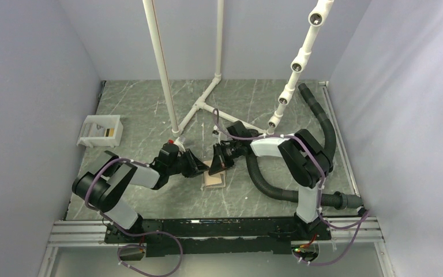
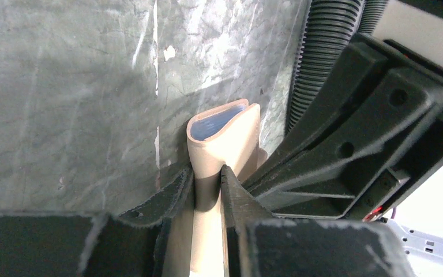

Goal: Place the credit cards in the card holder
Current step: Close the card holder at the center of the board.

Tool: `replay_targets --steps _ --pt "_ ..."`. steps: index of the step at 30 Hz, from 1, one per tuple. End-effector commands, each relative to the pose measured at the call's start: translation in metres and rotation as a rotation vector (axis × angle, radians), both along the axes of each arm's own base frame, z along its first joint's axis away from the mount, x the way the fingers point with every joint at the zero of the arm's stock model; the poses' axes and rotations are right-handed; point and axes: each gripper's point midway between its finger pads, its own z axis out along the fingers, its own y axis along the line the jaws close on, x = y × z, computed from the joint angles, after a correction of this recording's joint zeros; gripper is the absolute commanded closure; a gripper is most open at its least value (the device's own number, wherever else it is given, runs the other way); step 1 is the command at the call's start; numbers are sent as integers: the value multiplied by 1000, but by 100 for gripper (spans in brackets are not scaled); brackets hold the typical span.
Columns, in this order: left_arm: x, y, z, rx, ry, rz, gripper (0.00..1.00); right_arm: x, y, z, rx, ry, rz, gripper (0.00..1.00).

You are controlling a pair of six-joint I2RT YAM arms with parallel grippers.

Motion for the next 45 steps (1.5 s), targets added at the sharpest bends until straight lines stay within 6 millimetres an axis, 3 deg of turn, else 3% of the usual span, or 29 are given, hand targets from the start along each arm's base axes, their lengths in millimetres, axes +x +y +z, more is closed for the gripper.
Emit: replay_targets --steps 1,6,9,11,12,16,18,20,23,26,36,45 --pt "-15 -17 29 -81 -52 -98 94 27 -35 -83 -315 32 -127 100" --pt "-17 -15 30 -73 -59 -100 90 26 -27 -93 -254 67 -72 100" --pt "-20 -11 30 -45 -65 -109 78 28 -17 -70 -225 1 -25 100" --pt "-21 -8 31 -19 -73 -112 72 36 -12 -43 -253 -75 -18 100" --pt "-22 -6 31 -3 -72 -110 69 40 -11 -27 -261 -103 -31 96" --pt "-25 1 32 23 -74 -97 61 44 -15 40 -255 -170 -105 66" --pt "-27 2 33 15 -69 -95 59 36 -21 64 -252 -190 -130 55" --pt "-29 1 33 10 -65 -99 56 32 -32 75 -286 -209 -172 48" --pt "-29 1 32 11 -62 -99 53 26 -54 69 -370 -203 -232 43" --pt "-28 3 27 32 -52 -97 54 18 -58 61 -359 -188 -256 43" --pt "-29 19 25 107 -53 -37 51 2 -43 44 -266 -122 -315 46" --pt "-15 6 21 116 -65 -80 58 3 -24 29 -228 -84 -271 56"
